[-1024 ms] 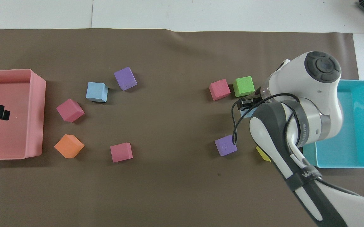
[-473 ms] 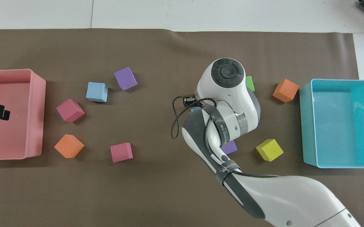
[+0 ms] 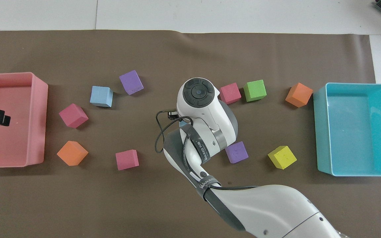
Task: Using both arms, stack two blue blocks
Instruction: 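Carry the blue cube to the table center and release it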
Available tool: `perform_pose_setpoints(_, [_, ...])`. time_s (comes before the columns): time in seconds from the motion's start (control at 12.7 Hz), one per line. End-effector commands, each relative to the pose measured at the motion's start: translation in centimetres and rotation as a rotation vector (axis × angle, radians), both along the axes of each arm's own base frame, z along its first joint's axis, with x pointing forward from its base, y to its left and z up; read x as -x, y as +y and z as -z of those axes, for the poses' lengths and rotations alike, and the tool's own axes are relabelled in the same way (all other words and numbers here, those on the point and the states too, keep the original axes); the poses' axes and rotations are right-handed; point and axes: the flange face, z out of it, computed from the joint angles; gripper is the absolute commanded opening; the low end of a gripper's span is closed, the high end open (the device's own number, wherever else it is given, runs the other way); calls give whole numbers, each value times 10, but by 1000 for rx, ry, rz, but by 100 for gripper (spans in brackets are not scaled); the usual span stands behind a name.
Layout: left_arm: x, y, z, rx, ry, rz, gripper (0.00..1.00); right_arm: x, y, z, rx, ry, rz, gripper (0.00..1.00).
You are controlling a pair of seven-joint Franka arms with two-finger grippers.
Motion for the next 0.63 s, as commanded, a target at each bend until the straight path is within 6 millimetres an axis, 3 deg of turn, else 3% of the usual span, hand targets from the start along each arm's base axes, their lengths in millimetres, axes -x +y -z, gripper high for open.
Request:
perform_pose_setpoints(0.0, [7, 0, -3, -7, -1, 5, 100, 5, -2, 5, 3, 14, 15, 0])
perform_pose_setpoints(0.16, [8, 0, -3, -7, 0, 3, 100, 12, 8, 15, 9, -3, -8, 0])
perform_pose_setpoints(0.39, [8, -9, -3, -6, 2, 19, 100, 17, 4, 24, 30, -9, -30, 0])
perform_pose_setpoints(0.47, [8, -10, -3, -6, 2, 23, 100, 19, 3, 27, 33, -4, -30, 12])
perform_pose_setpoints(0.55, [8, -10, -3, -6, -1, 25, 100, 21, 2, 30, 39, 3, -31, 18])
